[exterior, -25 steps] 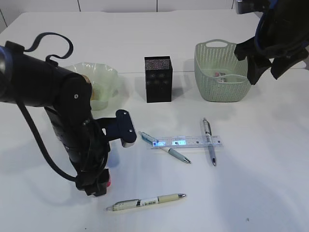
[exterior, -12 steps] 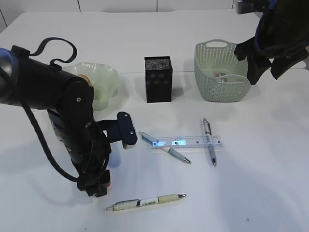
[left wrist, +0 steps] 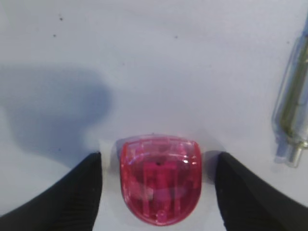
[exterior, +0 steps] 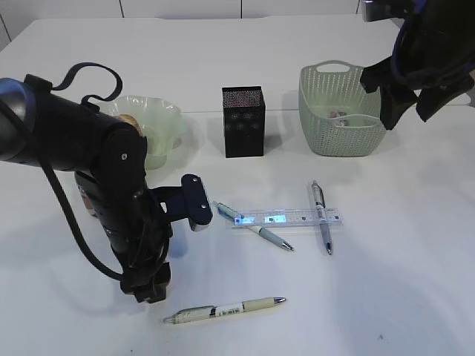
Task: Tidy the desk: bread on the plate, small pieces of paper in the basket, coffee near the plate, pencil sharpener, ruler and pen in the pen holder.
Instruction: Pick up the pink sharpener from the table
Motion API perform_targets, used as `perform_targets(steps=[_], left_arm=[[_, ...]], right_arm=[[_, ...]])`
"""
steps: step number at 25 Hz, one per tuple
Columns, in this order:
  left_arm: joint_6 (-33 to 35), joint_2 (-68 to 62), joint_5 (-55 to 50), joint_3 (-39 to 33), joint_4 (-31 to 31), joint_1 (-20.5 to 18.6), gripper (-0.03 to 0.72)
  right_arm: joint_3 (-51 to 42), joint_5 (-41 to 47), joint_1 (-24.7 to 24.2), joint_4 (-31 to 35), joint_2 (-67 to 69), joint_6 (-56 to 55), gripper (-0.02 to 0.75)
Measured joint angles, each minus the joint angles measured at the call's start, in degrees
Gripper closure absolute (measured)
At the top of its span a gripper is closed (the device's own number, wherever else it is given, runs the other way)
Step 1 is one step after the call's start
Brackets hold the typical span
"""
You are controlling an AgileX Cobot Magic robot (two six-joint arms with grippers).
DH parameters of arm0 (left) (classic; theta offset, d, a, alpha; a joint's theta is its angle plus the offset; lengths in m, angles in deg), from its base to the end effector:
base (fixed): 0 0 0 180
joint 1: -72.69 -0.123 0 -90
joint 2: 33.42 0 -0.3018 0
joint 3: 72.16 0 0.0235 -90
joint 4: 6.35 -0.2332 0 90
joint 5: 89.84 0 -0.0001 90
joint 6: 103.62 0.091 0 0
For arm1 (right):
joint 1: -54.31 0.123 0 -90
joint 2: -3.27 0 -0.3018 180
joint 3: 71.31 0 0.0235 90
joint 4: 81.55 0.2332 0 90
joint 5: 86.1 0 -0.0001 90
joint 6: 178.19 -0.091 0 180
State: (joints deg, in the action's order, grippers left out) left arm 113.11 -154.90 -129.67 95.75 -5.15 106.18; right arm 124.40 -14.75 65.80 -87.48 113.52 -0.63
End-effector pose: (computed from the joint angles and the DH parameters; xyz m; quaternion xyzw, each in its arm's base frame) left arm 0.2938 -0.1959 0.1463 0.5679 0.8210 -0.0055 0.0577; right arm 0.3555 0.0632 0.3233 -0.0886 0.9872 -0.0354 0.1279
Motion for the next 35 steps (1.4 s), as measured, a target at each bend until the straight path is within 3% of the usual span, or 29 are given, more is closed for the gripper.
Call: perform_targets(steps=[14, 35], left_arm=[[0.00, -0.05, -0.10, 0.09, -0.04, 0.00, 0.375], [-0.23, -0.05, 2.07, 1.54, 2.01, 0.00, 0.390]], right_arm=[[0.00, 0.00, 0.00, 0.00, 0.00, 0.00, 0.312], [0.00, 0.00, 0.00, 0.00, 0.00, 0.00, 0.312]])
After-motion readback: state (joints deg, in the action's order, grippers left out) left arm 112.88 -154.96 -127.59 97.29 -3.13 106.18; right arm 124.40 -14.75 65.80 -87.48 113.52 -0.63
